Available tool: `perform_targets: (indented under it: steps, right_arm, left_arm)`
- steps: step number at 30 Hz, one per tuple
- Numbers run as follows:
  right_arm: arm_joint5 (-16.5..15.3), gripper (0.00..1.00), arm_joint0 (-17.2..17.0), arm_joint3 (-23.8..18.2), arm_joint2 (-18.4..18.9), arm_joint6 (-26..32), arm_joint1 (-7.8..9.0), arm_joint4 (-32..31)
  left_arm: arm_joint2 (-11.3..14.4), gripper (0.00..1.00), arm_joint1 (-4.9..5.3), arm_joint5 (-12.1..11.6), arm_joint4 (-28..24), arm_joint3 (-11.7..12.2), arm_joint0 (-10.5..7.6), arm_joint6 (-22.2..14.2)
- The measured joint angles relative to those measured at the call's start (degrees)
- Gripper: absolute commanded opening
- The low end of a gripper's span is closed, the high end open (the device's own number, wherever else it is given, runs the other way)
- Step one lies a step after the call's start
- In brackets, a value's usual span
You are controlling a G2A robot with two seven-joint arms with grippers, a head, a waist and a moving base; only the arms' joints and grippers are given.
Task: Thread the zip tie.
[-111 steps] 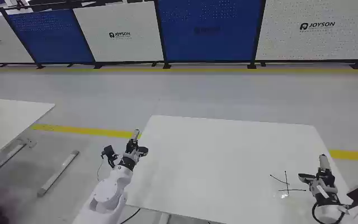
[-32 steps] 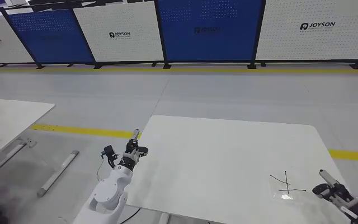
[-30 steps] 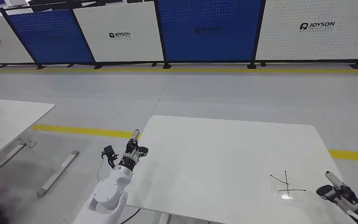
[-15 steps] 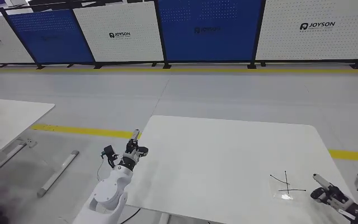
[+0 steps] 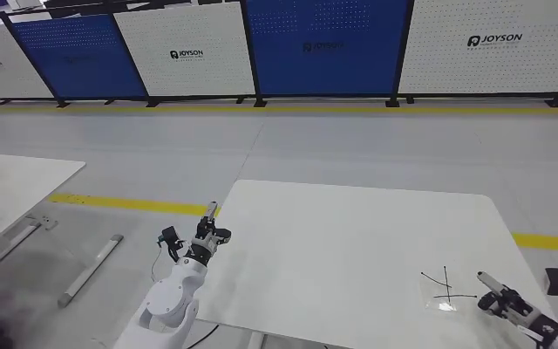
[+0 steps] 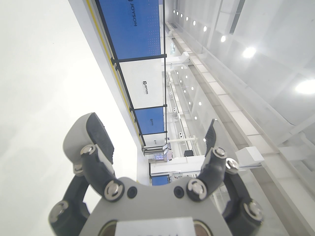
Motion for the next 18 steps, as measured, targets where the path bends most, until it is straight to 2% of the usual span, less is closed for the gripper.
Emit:
perform_targets:
  steps: [14, 15, 16, 17, 18]
  right_arm:
    - [0.5, 1.00, -0.2, 0.0, -0.8, -1.6, 0.09, -1.3]
    - [0.4, 0.82, -0.2, 0.1, -0.8, -1.6, 0.14, -1.5]
    - [0.2, 0.77, -0.2, 0.2, -0.8, -1.7, 0.21, -1.7]
    - [0.1, 0.63, -0.3, 0.3, -0.7, -1.7, 0.26, -1.8]
    - [0.0, 0.56, -0.4, 0.4, -0.7, -1.7, 0.30, -1.8]
  left_arm:
    - [0.0, 1.00, 0.00, 0.0, 0.0, 0.0, 0.00, 0.0]
    - [0.0, 1.00, 0.00, 0.0, 0.0, 0.0, 0.00, 0.0]
    - [0.0, 1.00, 0.00, 0.0, 0.0, 0.0, 0.00, 0.0]
    - [0.0, 1.00, 0.00, 0.0, 0.0, 0.0, 0.00, 0.0]
    - [0.0, 1.00, 0.00, 0.0, 0.0, 0.0, 0.00, 0.0]
